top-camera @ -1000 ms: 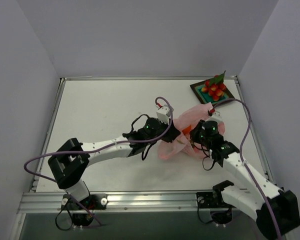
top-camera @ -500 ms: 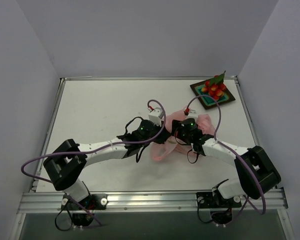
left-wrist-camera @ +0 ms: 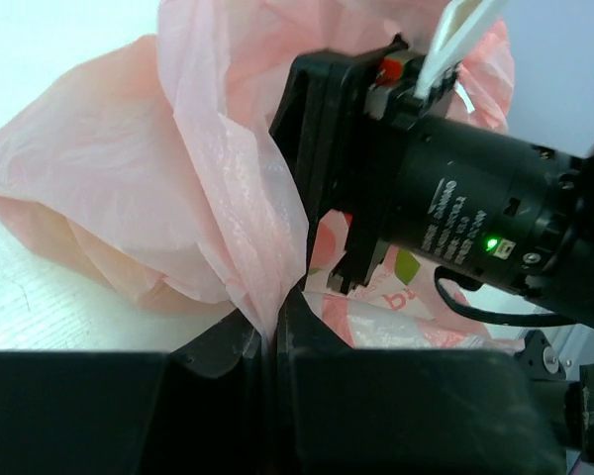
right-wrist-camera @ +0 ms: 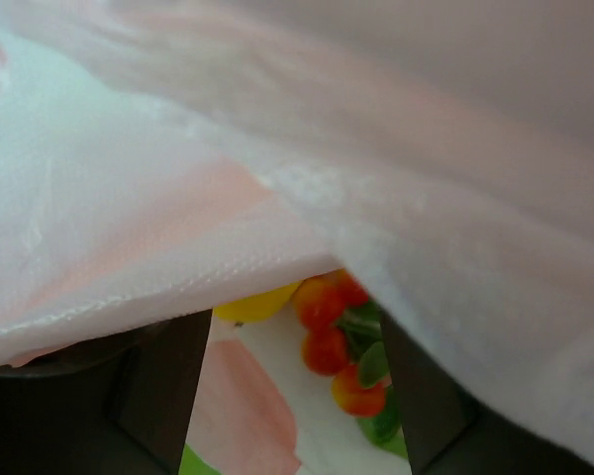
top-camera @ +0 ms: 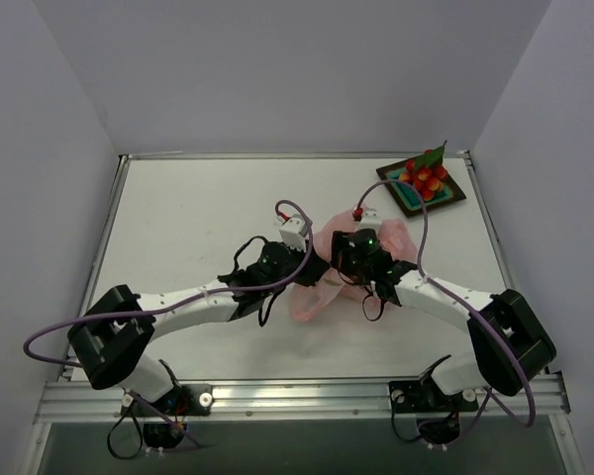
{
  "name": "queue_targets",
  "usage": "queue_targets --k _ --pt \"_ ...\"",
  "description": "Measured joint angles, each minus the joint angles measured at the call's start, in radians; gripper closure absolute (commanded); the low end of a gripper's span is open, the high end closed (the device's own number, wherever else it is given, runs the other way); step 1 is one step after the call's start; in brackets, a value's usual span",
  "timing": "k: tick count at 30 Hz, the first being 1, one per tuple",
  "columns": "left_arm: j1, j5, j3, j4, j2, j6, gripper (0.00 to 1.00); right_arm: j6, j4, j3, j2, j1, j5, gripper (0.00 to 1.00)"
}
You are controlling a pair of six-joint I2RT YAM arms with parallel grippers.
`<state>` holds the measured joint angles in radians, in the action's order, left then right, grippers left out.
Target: Take the fake fruits out of the plastic bag
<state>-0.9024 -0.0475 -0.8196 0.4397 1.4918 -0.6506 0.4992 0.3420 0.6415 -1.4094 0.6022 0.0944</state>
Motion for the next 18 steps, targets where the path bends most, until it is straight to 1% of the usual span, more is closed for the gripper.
queue_targets --k 1,2,4,7,10,11,14,18 --pt "0.001 -0.004 0.001 0.010 -0.002 -0.002 0.98 -0.011 -0.013 0.014 0.011 0.002 0.030 0.33" --pt "0.003 -0.005 0.001 0.020 -0.002 -0.005 0.98 -0.021 -0.025 0.031 0.016 0.000 0.057 0.27" --pt "0.004 -0.006 0.011 0.039 0.002 -0.008 0.98 -0.044 -0.038 0.066 0.012 -0.002 0.109 0.24" --pt "0.004 -0.007 0.038 0.051 0.024 -0.013 0.98 -0.060 -0.032 0.112 -0.018 0.001 0.146 0.19" --pt "-0.006 -0.008 0.077 0.053 0.052 -0.019 0.98 -0.072 0.004 0.152 -0.091 0.003 0.173 0.15" --pt "-0.009 -0.008 0.087 0.050 0.059 -0.020 0.98 -0.075 0.019 0.158 -0.118 0.004 0.181 0.10" --pt "-0.016 -0.011 0.097 0.050 0.077 -0.025 0.97 -0.084 0.049 0.172 -0.196 0.008 0.205 0.03" --pt "-0.019 -0.015 0.097 0.056 0.087 -0.034 0.98 -0.086 0.074 0.213 -0.278 0.012 0.258 0.00"
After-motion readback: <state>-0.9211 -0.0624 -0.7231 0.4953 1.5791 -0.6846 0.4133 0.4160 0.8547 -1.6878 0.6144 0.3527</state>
